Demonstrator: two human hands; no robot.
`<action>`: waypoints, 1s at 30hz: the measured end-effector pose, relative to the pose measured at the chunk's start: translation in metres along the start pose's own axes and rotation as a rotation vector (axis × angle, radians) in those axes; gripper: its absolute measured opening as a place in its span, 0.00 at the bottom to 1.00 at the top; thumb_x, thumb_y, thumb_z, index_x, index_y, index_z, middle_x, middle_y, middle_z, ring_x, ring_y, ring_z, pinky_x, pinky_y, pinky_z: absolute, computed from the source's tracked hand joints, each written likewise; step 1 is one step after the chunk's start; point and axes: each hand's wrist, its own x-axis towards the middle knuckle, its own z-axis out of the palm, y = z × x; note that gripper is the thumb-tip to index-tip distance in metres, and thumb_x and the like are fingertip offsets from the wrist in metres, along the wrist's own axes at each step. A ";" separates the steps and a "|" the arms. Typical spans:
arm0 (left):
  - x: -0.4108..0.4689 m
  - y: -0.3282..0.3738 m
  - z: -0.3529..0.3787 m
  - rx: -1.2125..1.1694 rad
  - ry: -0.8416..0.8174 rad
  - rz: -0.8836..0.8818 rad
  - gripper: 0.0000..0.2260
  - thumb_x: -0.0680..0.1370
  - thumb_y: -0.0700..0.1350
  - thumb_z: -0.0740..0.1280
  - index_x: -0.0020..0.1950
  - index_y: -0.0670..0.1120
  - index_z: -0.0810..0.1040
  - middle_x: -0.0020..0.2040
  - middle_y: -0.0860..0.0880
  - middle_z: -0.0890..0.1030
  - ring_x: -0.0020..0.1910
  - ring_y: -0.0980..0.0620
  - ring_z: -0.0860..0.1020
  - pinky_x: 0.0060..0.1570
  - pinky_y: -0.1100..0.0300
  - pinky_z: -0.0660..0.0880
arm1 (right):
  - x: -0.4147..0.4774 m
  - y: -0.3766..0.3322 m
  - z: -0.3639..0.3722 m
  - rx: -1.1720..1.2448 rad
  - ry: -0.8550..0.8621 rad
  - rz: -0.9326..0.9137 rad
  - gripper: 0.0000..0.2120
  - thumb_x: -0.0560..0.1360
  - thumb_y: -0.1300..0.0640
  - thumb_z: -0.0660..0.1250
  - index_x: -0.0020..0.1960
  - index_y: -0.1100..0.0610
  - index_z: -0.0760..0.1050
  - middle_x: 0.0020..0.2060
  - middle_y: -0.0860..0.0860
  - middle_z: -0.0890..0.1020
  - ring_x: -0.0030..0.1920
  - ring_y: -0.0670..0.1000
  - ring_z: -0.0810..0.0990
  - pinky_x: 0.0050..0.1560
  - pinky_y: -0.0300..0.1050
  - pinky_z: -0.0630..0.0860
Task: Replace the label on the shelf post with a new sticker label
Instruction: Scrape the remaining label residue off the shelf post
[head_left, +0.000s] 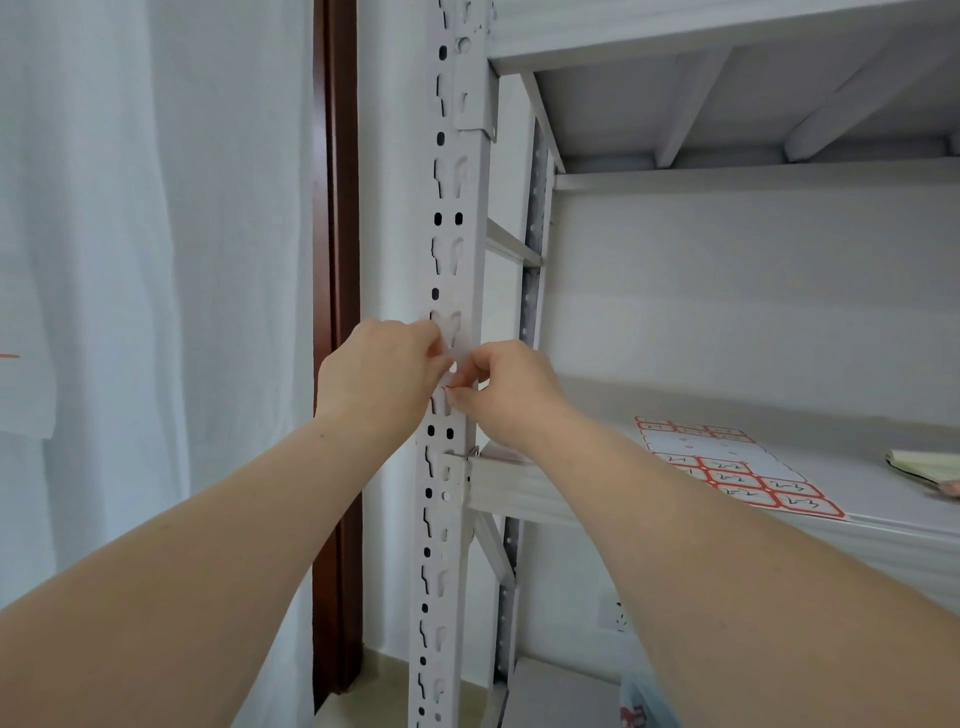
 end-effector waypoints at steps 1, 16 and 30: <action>0.000 0.000 0.000 -0.001 0.001 -0.005 0.10 0.79 0.53 0.59 0.49 0.50 0.78 0.44 0.50 0.80 0.50 0.49 0.73 0.37 0.54 0.74 | 0.000 0.000 0.000 0.000 0.001 -0.001 0.06 0.73 0.59 0.66 0.39 0.51 0.76 0.48 0.49 0.82 0.50 0.51 0.78 0.46 0.41 0.73; 0.002 -0.004 0.003 -0.237 -0.007 -0.078 0.08 0.76 0.50 0.65 0.43 0.48 0.79 0.42 0.50 0.82 0.46 0.48 0.77 0.46 0.50 0.77 | 0.002 0.002 0.004 0.008 0.016 -0.004 0.12 0.72 0.58 0.67 0.31 0.47 0.71 0.46 0.48 0.83 0.49 0.50 0.79 0.44 0.41 0.71; 0.003 -0.003 0.006 -0.282 0.005 -0.119 0.07 0.75 0.52 0.66 0.41 0.50 0.78 0.42 0.51 0.81 0.44 0.50 0.78 0.46 0.52 0.77 | 0.001 0.002 0.003 0.020 0.011 -0.008 0.09 0.72 0.59 0.66 0.35 0.49 0.74 0.42 0.47 0.81 0.47 0.49 0.78 0.44 0.40 0.70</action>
